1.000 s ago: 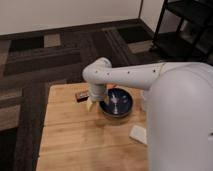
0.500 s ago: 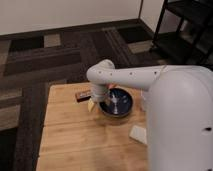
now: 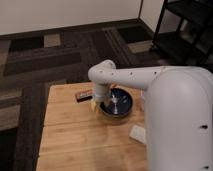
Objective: Pick up the ceramic bowl
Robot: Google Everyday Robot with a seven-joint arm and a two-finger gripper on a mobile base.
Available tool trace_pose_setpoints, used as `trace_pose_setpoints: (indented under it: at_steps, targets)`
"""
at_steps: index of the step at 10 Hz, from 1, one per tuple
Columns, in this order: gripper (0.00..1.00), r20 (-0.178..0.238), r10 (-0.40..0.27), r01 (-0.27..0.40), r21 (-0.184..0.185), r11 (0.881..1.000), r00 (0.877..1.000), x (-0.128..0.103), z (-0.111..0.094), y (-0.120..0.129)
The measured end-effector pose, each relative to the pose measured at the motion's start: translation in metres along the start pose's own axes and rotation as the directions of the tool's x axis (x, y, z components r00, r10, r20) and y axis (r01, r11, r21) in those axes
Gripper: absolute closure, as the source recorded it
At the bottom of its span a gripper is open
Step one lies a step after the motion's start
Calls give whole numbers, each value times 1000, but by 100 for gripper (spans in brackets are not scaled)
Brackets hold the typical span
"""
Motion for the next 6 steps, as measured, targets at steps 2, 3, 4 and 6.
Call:
trace_pose_setpoints:
  at_steps: [2,3,4,6]
  targets:
    - [99,-4,5,-5,9,1000,1000,-1,-3,-2]
    - [100,-8,5,-5,14,1000,1000,-1,-5,-1]
    - [100,-13,4,-4,19,1000,1000,0,-7,1]
    - [100,-13,1,-1,33,999,1000,-3,-16,7]
